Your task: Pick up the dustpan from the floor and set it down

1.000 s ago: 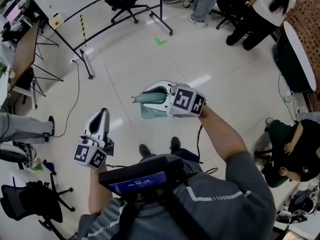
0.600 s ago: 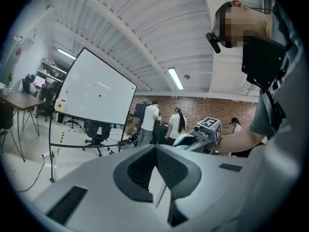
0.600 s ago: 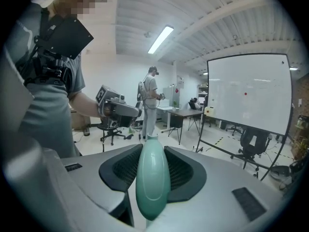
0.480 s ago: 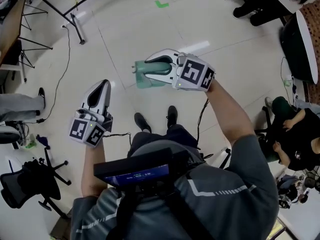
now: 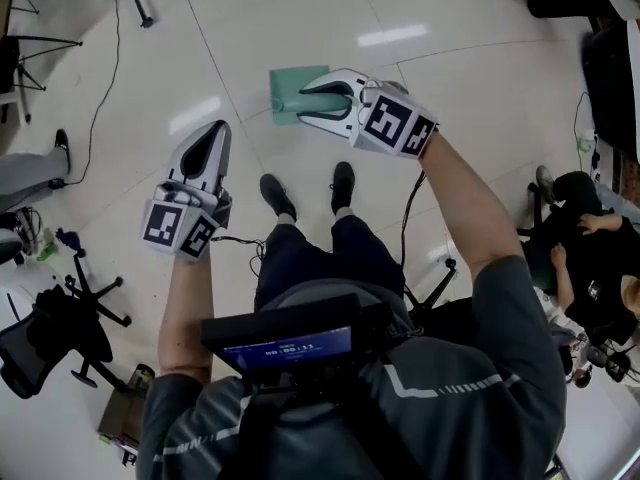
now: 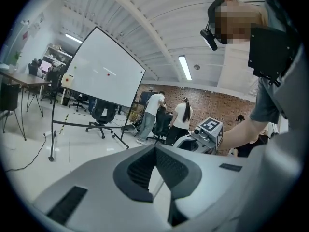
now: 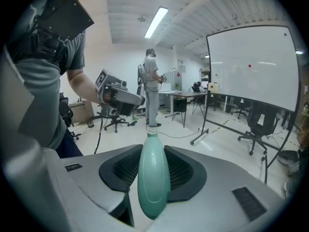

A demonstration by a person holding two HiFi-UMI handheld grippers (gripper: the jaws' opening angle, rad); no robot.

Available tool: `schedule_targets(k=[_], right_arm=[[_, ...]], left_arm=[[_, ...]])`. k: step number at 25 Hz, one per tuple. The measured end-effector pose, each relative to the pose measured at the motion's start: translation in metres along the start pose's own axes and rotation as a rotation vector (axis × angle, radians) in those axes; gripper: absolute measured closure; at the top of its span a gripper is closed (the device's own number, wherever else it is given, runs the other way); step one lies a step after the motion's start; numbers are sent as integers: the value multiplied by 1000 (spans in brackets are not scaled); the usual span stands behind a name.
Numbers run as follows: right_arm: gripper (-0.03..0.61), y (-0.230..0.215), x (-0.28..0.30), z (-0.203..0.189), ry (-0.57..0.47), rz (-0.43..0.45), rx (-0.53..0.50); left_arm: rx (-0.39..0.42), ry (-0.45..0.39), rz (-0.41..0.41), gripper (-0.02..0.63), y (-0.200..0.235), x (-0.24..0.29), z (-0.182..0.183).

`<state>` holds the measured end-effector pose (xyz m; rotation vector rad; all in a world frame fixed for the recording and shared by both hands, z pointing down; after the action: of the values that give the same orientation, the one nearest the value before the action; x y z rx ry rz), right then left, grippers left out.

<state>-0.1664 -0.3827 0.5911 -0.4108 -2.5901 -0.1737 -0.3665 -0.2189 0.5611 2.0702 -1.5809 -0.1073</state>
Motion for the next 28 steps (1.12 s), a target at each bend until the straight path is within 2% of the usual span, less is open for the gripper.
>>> schedule_targets(k=[6, 9, 13, 17, 22, 28], right_arm=[[405, -7, 61, -93, 74, 20, -11], [405, -3, 94, -123, 94, 18, -1], [405, 4, 112, -157, 109, 12, 7], [405, 17, 121, -165, 126, 19, 13], [405, 21, 120, -180, 159, 49, 14], [402, 45, 109, -184, 202, 47, 85]], left_arm=[[-30, 60, 22, 583, 48, 30, -71], [-60, 85, 35, 583, 69, 28, -101], [-86, 105, 41, 583, 74, 31, -134], [-101, 124, 34, 583, 75, 22, -144], [-107, 135, 29, 583, 75, 35, -146], [-98, 139, 17, 583, 61, 33, -139]])
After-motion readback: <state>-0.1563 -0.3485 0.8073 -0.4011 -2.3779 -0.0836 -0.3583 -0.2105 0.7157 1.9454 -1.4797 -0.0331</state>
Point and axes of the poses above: the fingertips, and each gripper's own axes: x forward along the fingers, y to its left, z out of its top, the point moved 10 cm from there along -x, backward along the fingers, and after that the axes turned 7 degrees about -x, right-handed, at the moved point
